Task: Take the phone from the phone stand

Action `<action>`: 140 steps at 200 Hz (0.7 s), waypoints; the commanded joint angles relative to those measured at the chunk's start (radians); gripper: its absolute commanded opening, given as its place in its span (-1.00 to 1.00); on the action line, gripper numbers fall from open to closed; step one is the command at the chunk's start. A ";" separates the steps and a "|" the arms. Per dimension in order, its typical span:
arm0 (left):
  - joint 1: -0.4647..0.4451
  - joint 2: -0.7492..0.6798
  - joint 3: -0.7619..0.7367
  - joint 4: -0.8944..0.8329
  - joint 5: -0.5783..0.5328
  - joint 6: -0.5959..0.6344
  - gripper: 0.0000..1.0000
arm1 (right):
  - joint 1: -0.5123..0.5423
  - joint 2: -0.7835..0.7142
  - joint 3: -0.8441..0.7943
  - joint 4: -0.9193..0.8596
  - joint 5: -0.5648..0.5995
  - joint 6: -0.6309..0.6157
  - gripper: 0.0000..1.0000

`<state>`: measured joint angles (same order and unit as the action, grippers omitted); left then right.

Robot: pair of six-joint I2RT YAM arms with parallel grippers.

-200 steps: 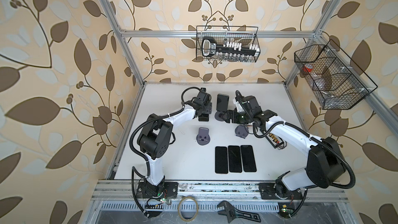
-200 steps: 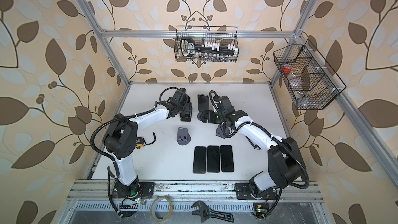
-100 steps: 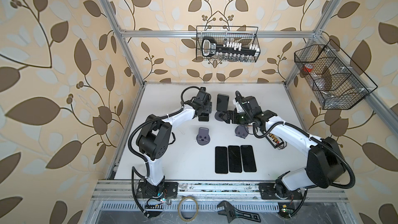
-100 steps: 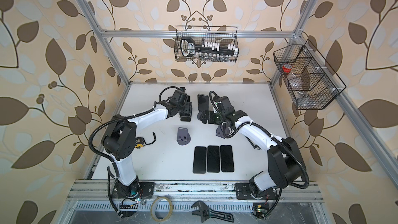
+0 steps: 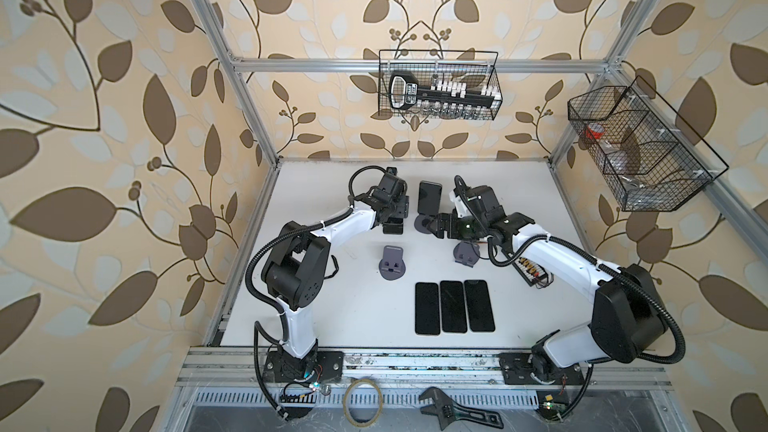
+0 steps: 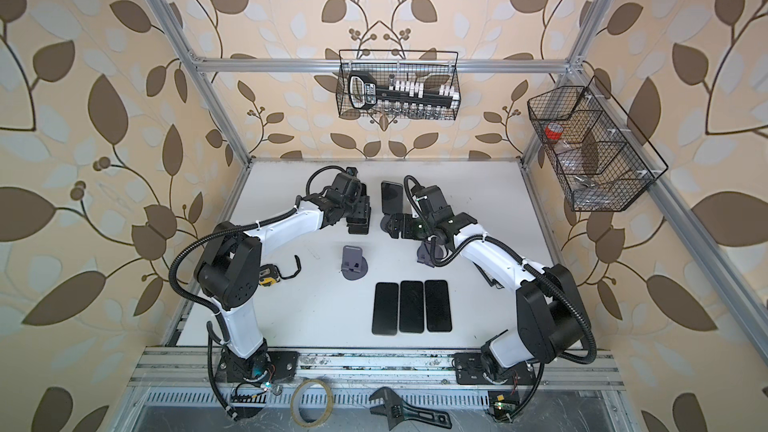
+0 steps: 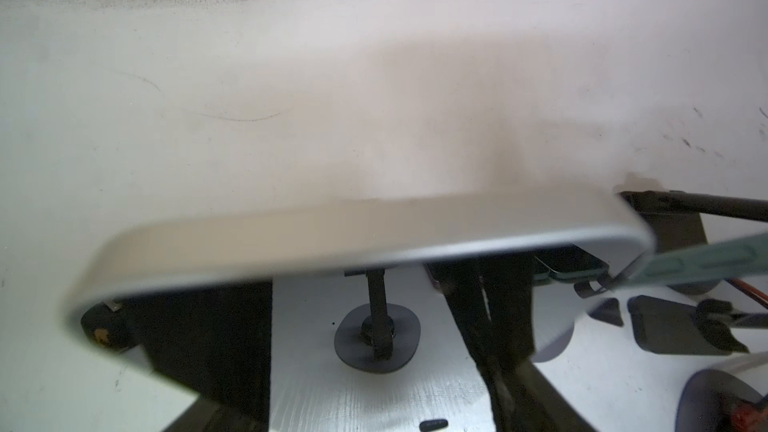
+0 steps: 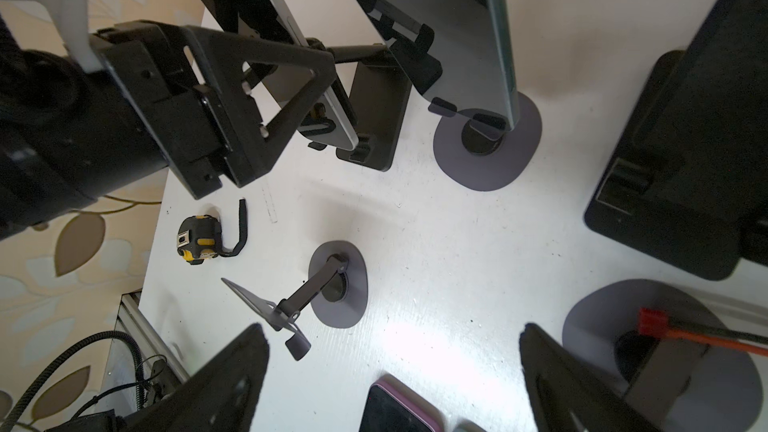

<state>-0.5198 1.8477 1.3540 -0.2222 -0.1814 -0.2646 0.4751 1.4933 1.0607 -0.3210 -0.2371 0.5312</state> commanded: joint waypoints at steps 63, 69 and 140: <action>0.005 -0.091 0.011 0.048 0.013 0.002 0.41 | -0.004 -0.019 0.000 0.002 -0.018 0.013 0.88; 0.004 -0.095 0.011 0.047 0.012 0.004 0.41 | -0.003 -0.019 0.001 0.002 -0.018 0.013 0.88; 0.004 -0.126 -0.007 0.046 0.017 0.007 0.41 | -0.002 -0.022 0.004 0.005 -0.030 0.036 0.87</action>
<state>-0.5198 1.8011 1.3521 -0.2222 -0.1642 -0.2642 0.4751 1.4933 1.0607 -0.3202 -0.2478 0.5568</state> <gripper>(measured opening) 0.729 0.934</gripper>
